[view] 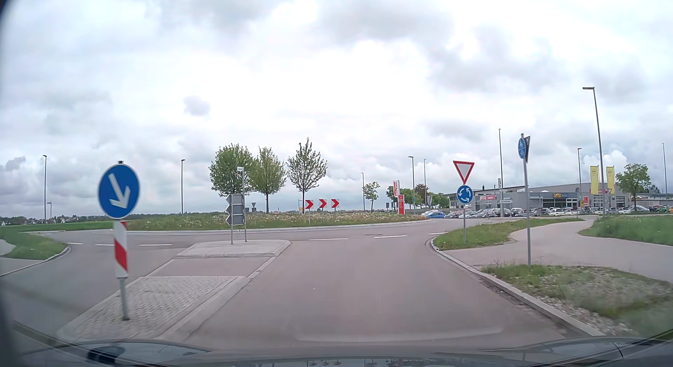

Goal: Follow the waypoints while adhering to traffic rules and regulations

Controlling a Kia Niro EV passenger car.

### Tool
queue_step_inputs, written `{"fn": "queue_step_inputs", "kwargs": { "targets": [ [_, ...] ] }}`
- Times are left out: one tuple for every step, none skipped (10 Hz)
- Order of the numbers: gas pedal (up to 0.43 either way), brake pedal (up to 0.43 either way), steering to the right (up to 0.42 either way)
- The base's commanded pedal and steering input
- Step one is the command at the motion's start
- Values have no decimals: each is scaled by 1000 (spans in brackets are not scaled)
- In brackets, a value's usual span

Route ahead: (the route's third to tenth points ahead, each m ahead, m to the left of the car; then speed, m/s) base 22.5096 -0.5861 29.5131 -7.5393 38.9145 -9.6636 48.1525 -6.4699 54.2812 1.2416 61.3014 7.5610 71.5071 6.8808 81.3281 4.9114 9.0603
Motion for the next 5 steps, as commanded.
{"fn": "queue_step_inputs", "kwargs": {
  "targets": [
    [0,250,8],
    [0,250,8],
    [0,244,8],
    [0,232,9],
    [0,226,9]
  ]
}}
